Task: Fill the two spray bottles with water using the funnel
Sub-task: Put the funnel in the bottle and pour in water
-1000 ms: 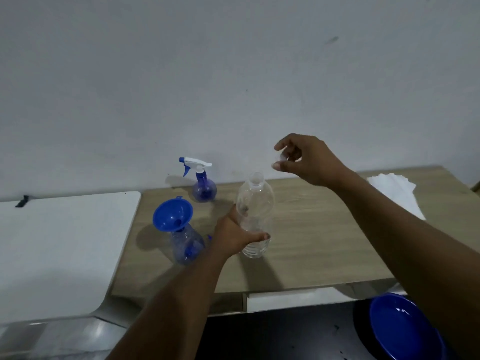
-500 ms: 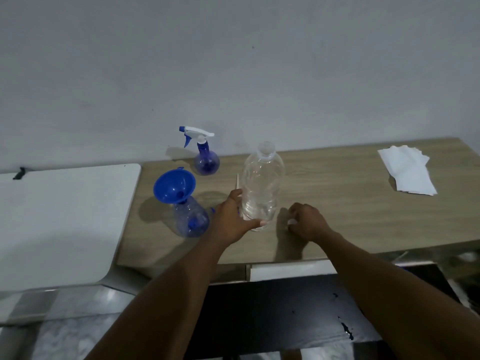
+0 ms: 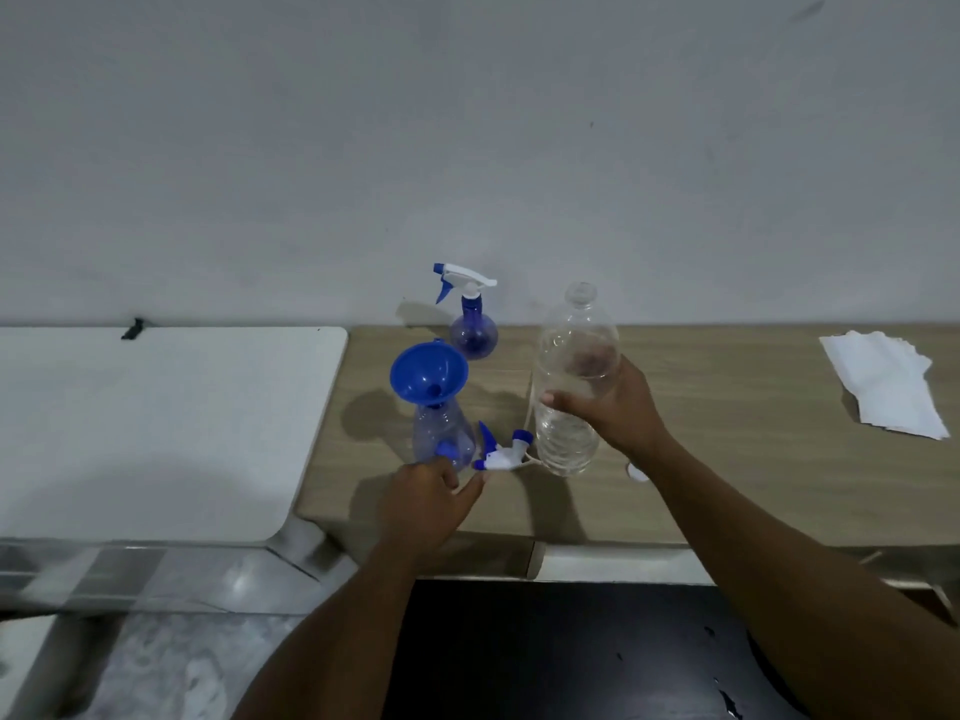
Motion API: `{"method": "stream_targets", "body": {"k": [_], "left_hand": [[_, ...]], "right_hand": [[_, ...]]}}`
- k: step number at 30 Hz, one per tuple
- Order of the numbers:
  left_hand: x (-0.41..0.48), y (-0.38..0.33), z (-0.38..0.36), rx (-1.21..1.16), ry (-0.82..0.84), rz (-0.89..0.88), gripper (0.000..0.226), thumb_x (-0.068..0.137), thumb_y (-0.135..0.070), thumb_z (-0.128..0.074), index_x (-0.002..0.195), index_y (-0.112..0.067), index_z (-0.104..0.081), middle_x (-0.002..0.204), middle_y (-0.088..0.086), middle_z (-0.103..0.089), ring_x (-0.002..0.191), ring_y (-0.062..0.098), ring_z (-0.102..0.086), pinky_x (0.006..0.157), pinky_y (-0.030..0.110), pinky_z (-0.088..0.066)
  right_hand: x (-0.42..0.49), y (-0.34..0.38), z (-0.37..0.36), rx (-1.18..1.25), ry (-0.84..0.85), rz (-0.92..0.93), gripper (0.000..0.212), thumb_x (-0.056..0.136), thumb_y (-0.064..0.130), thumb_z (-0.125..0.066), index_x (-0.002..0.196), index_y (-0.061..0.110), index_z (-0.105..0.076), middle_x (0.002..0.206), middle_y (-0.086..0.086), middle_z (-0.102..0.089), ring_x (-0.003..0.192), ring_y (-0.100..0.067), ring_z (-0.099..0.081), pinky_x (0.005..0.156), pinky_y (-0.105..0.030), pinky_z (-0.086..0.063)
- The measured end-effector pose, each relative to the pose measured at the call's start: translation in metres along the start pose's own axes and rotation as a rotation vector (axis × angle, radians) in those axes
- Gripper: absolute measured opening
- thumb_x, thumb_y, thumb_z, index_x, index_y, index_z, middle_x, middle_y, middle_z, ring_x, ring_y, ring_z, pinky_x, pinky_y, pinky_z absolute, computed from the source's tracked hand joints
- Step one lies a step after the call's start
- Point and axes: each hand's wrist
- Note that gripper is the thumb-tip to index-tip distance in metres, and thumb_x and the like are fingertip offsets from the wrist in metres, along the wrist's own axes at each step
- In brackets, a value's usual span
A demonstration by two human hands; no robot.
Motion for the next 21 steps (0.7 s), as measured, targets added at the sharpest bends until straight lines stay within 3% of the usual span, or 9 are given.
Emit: {"method": "stream_targets", "body": {"k": [4,6,9,11,15,21], "left_hand": [[0.01,0.023,0.02,-0.094,-0.16,0.046,0.047,0.071,-0.061,-0.076,0.087,-0.023,-0.055,0.082,-0.008,-0.058,0.066,0.009,-0.056,0.056,0.024,-0.038],[0.022,0.032,0.023,-0.217,-0.18,0.086,0.07,0.062,-0.06,-0.082,0.111,-0.018,-0.055,0.105,-0.008,-0.056,0.083,0.008,-0.058,0.068,0.025,-0.045],[0.042,0.034,0.026,-0.329,-0.079,0.103,0.096,0.056,-0.068,-0.082,0.134,-0.025,-0.047,0.123,-0.012,-0.052,0.099,0.005,-0.058,0.082,0.03,-0.053],[0.052,0.031,0.028,-0.378,-0.03,0.086,0.089,0.058,-0.065,-0.083,0.133,-0.031,-0.049,0.119,-0.012,-0.057,0.099,0.008,-0.06,0.082,0.032,-0.054],[0.059,0.026,0.031,-0.458,0.026,0.061,0.058,0.069,-0.046,-0.085,0.119,-0.026,-0.062,0.09,-0.018,-0.063,0.089,0.011,-0.066,0.078,0.031,-0.055],[0.06,0.031,0.026,-0.479,0.029,0.06,0.065,0.065,-0.049,-0.087,0.121,-0.026,-0.062,0.093,-0.014,-0.067,0.087,0.009,-0.067,0.083,0.039,-0.058]], "right_hand": [[0.007,0.017,-0.003,-0.048,-0.065,0.068,0.072,0.054,0.046,-0.094,0.113,0.022,-0.059,0.103,0.008,-0.07,0.09,-0.004,-0.069,0.075,-0.022,-0.055],[0.013,0.032,0.005,-0.134,0.024,0.136,0.074,0.054,0.043,-0.095,0.114,0.027,-0.054,0.103,0.014,-0.066,0.088,-0.003,-0.069,0.071,-0.017,-0.05],[0.022,0.055,0.017,-0.337,0.206,0.176,0.076,0.053,0.046,-0.095,0.114,0.035,-0.051,0.093,0.013,-0.067,0.086,-0.008,-0.07,0.074,-0.023,-0.053],[0.027,0.065,0.021,-0.48,0.306,0.178,0.077,0.052,0.051,-0.094,0.114,0.038,-0.049,0.091,0.006,-0.068,0.085,-0.011,-0.07,0.079,-0.033,-0.056],[0.034,0.076,0.019,-0.747,0.438,0.172,0.076,0.053,0.058,-0.09,0.112,0.044,-0.043,0.088,0.003,-0.067,0.087,-0.018,-0.067,0.082,-0.039,-0.056],[0.039,0.088,0.011,-1.057,0.463,0.177,0.081,0.06,0.058,-0.085,0.124,0.037,-0.039,0.089,0.002,-0.067,0.088,-0.025,-0.059,0.075,-0.039,-0.053]]}}
Point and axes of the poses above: each hand's wrist, its own x-axis towards the middle knuckle, its own z-axis out of the back of the hand, y = z × x
